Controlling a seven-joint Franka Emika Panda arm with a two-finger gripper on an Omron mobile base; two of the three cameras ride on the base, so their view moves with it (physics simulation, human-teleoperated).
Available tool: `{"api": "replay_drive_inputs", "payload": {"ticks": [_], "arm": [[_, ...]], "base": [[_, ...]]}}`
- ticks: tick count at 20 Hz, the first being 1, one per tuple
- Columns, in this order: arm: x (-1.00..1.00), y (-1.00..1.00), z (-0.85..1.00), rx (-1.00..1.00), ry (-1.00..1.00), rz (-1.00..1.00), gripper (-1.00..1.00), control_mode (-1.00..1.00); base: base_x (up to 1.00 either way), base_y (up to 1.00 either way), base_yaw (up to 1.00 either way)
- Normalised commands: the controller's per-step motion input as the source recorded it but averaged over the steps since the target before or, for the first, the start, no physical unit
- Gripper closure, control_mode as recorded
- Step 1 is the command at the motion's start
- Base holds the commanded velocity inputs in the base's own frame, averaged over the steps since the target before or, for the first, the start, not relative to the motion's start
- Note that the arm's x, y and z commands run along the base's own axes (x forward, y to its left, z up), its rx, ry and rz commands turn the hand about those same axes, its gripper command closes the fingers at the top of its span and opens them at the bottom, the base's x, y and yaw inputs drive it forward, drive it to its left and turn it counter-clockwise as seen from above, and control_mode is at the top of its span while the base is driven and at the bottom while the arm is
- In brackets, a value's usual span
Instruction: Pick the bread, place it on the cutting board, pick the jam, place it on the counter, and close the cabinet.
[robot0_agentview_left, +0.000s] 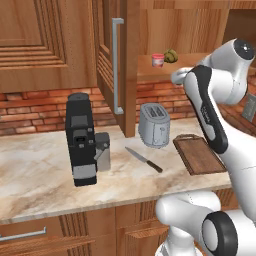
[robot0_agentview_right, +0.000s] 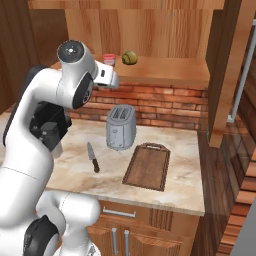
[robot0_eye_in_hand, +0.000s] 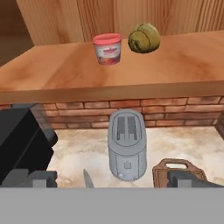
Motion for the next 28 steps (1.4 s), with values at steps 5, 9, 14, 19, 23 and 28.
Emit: {"api": "replay_drive_inputs", "payload": {"ticks": [5,9,14,19,23,28], "arm": [[0.32,0.00,0.00,-0.06,-0.05,0.00,-1.00,-1.00],[0.27,0.00,0.00,-0.04,-0.04,0.00,-1.00,-1.00],[0.26,0.00,0.05,0.00,0.00,0.00,-1.00,-1.00],[0.33,0.00,0.13,0.00,0.00,0.00,-1.00,-1.00],[0.37,0.00,0.16,0.00,0.00,0.00,-1.00,-1.00],[0.36,0.00,0.14,0.00,0.00,0.00,-1.00,-1.00]], "base": [[0.00,0.00,0.00],[0.00,0.00,0.00],[0.00,0.00,0.00],[0.00,0.00,0.00],[0.00,0.00,0.00],[0.00,0.00,0.00]]}}
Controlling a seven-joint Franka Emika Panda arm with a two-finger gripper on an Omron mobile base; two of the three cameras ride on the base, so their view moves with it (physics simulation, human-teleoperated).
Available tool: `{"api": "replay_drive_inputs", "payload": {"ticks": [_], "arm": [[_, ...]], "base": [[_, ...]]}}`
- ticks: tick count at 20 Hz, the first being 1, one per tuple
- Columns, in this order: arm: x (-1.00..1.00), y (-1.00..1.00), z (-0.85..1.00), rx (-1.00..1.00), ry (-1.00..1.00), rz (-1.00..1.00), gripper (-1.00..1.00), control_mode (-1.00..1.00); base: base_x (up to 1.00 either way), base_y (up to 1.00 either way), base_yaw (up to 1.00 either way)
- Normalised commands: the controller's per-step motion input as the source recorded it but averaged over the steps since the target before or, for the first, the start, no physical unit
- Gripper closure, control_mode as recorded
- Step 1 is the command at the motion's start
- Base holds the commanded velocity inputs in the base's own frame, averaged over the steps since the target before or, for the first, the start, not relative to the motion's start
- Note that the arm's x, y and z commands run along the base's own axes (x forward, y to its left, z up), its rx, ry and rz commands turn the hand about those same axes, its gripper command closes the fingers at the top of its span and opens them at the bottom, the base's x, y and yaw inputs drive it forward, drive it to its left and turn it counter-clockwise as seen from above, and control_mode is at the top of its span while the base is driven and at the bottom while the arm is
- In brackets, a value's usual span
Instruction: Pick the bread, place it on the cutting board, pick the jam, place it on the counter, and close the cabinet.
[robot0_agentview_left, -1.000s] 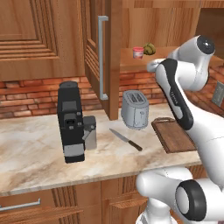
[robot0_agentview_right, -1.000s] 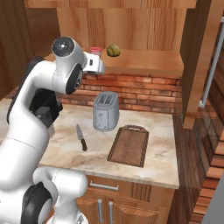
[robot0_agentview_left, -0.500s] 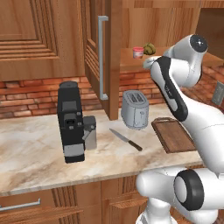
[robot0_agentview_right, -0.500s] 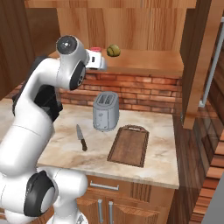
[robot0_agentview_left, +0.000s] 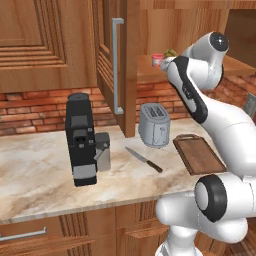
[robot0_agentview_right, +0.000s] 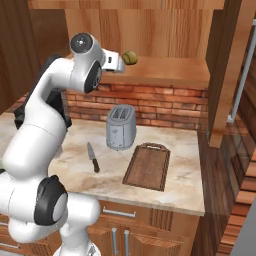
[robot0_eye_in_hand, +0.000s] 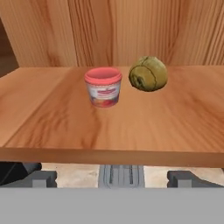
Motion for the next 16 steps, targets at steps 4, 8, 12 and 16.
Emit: {"api": "replay_drive_inputs", "payload": {"ticks": [4,8,12,16], "arm": [[0.38,0.00,0.06,0.00,0.00,0.00,-1.00,-1.00],[0.35,0.00,0.00,0.00,0.00,0.00,-1.00,-1.00],[0.39,0.00,0.00,0.00,0.00,0.00,-1.00,-1.00],[0.42,0.02,0.00,0.00,0.00,0.00,-1.00,-1.00]], "base": [[0.00,0.00,0.00],[0.00,0.00,0.00],[0.00,0.00,0.00],[0.00,0.00,0.00]]}}
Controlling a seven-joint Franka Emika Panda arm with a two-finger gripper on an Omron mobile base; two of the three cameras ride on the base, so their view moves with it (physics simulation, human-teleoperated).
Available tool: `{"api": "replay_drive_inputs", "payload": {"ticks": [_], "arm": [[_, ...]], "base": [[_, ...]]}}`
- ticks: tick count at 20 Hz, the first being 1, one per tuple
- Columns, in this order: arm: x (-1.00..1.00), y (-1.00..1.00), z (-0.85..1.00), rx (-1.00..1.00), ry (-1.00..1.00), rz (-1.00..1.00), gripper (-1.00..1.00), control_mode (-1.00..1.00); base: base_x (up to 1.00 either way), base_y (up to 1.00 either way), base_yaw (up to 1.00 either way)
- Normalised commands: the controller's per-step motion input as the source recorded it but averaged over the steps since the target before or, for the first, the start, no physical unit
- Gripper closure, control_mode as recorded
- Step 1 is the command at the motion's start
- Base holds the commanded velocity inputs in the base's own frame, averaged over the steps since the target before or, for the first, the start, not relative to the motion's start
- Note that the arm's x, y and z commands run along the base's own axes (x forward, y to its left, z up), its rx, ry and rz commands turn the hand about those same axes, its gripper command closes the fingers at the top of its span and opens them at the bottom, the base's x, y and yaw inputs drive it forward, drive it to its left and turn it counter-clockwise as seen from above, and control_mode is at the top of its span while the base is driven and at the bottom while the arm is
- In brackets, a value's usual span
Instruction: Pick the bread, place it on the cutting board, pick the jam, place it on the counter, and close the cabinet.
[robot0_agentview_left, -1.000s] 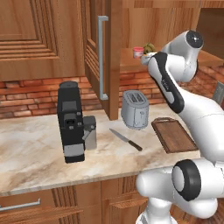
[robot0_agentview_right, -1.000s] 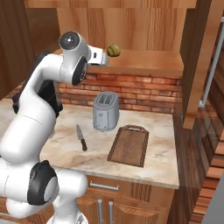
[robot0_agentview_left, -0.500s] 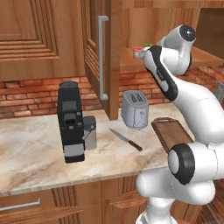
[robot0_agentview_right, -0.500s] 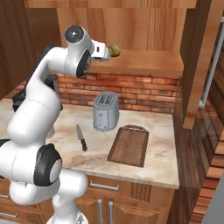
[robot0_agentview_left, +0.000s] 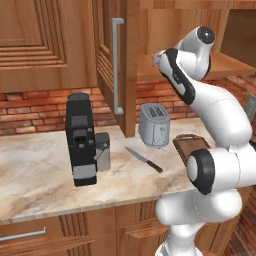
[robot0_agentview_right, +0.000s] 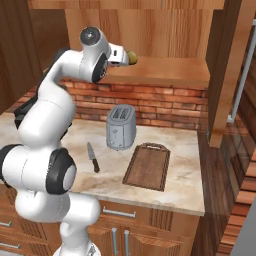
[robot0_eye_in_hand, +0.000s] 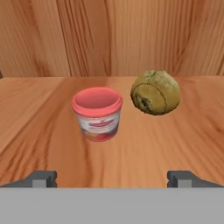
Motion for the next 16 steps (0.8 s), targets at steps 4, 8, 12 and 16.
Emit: {"api": "replay_drive_inputs", "payload": {"ticks": [4,8,12,16], "arm": [[0.36,0.04,0.00,0.00,0.00,0.00,-1.00,-1.00],[0.28,0.06,0.00,0.00,0.00,0.00,-1.00,-1.00],[0.28,0.16,0.00,0.00,0.01,0.00,-1.00,-1.00],[0.28,0.18,0.00,0.00,0.03,0.00,-1.00,-1.00]], "base": [[0.00,0.00,0.00],[0.00,0.00,0.00],[0.00,0.00,0.00],[0.00,0.00,0.00]]}}
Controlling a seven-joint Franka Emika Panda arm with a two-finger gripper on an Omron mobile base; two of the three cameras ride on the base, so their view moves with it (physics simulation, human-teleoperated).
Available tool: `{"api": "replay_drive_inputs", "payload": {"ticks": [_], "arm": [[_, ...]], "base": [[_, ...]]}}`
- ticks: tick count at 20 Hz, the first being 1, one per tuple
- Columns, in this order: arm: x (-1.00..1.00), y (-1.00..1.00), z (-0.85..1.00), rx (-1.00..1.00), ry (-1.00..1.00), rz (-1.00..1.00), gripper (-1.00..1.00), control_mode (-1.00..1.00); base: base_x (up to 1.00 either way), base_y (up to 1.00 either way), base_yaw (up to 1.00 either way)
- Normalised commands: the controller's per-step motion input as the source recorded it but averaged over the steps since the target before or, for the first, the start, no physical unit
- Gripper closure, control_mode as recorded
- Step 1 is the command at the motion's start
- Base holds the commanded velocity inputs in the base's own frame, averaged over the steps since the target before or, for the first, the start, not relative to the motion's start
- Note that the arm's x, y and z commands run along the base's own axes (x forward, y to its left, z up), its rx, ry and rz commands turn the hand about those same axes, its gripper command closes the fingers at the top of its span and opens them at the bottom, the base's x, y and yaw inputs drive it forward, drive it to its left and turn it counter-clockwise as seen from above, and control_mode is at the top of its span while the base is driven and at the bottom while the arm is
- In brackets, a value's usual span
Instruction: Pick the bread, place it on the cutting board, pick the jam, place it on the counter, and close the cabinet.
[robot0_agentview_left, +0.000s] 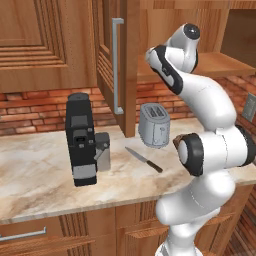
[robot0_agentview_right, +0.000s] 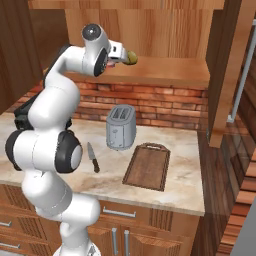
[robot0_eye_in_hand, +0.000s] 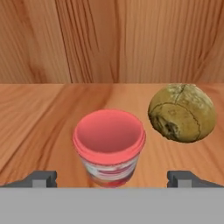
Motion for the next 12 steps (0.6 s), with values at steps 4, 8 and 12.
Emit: {"api": "replay_drive_inputs", "payload": {"ticks": [4,8,12], "arm": [[0.28,0.16,0.00,0.00,0.02,0.00,-1.00,-1.00],[0.27,0.01,0.00,0.00,0.00,0.00,-1.00,-1.00],[0.24,0.00,0.00,0.00,0.00,0.00,-1.00,-1.00]], "base": [[0.00,0.00,0.00],[0.00,0.00,0.00],[0.00,0.00,0.00]]}}
